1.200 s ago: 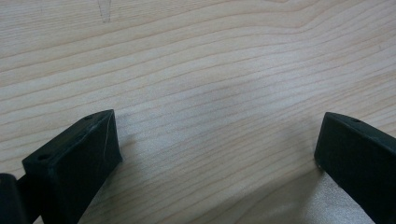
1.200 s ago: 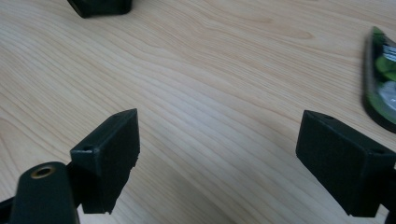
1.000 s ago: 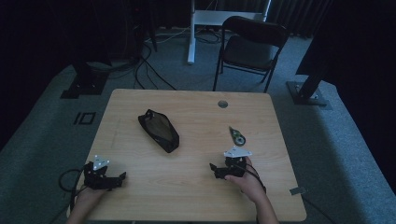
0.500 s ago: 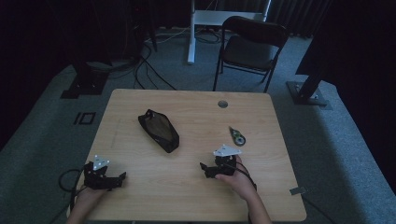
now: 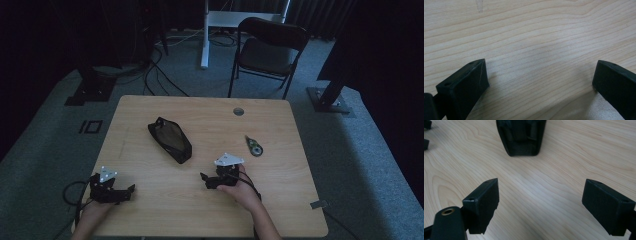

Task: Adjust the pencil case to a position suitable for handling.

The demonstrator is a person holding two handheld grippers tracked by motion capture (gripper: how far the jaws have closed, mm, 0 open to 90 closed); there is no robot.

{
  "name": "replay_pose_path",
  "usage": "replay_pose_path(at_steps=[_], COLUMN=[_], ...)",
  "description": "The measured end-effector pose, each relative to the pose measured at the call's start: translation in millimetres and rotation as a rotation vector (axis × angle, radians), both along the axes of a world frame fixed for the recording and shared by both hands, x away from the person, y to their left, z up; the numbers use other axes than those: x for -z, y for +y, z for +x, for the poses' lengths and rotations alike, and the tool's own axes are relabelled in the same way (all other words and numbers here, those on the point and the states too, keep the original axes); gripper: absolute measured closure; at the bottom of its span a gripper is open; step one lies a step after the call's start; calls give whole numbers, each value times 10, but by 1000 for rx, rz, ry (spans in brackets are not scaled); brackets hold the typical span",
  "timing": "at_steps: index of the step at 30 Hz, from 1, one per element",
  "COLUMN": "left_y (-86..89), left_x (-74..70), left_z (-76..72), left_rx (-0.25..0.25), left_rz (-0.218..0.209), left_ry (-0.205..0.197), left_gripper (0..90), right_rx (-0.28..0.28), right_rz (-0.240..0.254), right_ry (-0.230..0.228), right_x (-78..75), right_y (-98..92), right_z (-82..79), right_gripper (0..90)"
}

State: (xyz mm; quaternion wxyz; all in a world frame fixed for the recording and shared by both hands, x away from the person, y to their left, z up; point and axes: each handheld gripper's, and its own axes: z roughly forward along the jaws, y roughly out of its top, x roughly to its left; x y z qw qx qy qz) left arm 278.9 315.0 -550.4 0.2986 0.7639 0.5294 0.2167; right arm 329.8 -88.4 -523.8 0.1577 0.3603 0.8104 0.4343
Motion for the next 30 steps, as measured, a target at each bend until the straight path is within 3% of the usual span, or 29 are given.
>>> replay_pose_path(at_steps=[13, 30], left_y=[-2, -3], left_x=[0, 0], left_z=[0, -1], left_rx=[2, 1], left_rz=[-1, -2], left_ry=[0, 0], left_gripper=[1, 2], right_rx=[-4, 67], right_rz=[28, 79], right_ry=[-10, -34], right_x=[20, 8], right_y=[306, 573], right_z=[77, 180], right_gripper=[150, 268])
